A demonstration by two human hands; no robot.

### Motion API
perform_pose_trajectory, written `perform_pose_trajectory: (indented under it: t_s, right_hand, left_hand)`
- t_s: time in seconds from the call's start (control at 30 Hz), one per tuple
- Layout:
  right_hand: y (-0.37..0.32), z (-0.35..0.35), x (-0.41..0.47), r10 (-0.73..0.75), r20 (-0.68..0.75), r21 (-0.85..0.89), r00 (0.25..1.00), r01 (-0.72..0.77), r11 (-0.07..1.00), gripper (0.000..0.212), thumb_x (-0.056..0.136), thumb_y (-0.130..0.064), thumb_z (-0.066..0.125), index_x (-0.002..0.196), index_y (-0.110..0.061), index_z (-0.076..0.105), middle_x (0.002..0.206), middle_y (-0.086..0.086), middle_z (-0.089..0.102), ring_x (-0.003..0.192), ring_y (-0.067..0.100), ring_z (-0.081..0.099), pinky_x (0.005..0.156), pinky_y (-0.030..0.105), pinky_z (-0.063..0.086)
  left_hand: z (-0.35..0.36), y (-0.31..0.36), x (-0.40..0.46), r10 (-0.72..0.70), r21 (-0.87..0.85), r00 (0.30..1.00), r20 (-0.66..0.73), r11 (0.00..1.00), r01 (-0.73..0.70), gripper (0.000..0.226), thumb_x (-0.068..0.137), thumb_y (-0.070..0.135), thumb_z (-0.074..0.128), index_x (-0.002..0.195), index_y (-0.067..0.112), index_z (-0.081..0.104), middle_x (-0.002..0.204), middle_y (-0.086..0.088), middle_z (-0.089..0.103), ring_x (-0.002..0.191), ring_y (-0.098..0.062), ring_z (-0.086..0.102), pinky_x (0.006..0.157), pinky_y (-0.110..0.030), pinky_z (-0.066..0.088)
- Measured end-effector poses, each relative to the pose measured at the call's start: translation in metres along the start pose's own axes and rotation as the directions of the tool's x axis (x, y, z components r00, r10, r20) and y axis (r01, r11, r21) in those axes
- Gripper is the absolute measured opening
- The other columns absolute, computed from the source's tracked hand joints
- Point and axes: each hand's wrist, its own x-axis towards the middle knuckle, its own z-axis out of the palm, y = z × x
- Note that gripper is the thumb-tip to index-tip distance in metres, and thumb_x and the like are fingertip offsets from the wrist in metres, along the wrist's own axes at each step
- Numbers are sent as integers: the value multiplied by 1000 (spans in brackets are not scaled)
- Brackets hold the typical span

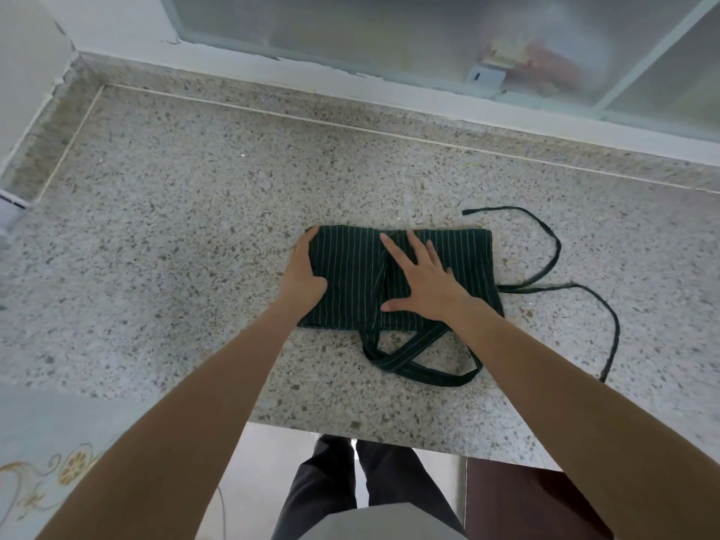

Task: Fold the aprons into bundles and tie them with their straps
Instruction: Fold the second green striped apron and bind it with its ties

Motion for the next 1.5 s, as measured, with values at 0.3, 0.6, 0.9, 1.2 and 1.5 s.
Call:
perform_pose_trajectory:
  t_s: [0.3, 0.6, 0.9, 1.2, 1.5]
  right_hand:
    - [8, 0, 5, 162, 144, 6, 976, -165, 986, 123, 70, -46, 78, 139, -51, -23, 151, -3, -34, 139, 39, -25, 100, 76, 12]
    - [-9, -4, 7, 186, 104, 21, 977, -189, 982, 135, 68, -27, 83, 129, -57, -33, 154, 11, -26, 139, 45, -19, 102, 74, 20]
    - [-9, -5, 15, 212, 188, -26, 959, -211, 977, 127, 70, -27, 82, 135, -57, -23, 149, 12, -37, 135, 48, -25, 105, 71, 18]
    - [-14, -8, 13, 229, 204, -13, 952, -231, 973, 125, 72, -25, 81, 135, -56, -23, 148, 12, -38, 136, 46, -25, 106, 70, 17]
    - [-30, -5, 14, 172, -2, 17, 985, -171, 985, 98, 80, -48, 67, 148, -42, -3, 157, 5, -17, 145, 34, -9, 108, 67, 15]
  left_hand:
    - [-14, 4, 3, -97, -272, 994, -42, 959, 82, 67, 85, -1, 63, 141, 22, 33, 131, -1, 46, 110, -18, 52, 89, -35, 49]
    - [-25, 19, 29, -156, 25, 978, -142, 987, 161, 38, 90, 37, 60, 117, 17, 41, 84, -2, 54, 74, -18, 54, 59, -28, 45]
    - [-38, 27, 44, -261, -245, 956, 135, 926, 288, 50, 85, 10, 68, 130, 17, 46, 104, -10, 59, 83, -18, 59, 70, -21, 52]
    - [-30, 19, 43, -135, -281, 991, -21, 952, 124, 53, 86, -8, 58, 131, 18, 47, 124, -12, 52, 112, -23, 52, 97, -37, 47]
    - [-23, 7, 38, 37, 26, 996, 78, 999, -39, 72, 80, -1, 68, 140, 19, 34, 140, -4, 41, 124, -17, 41, 102, -31, 38]
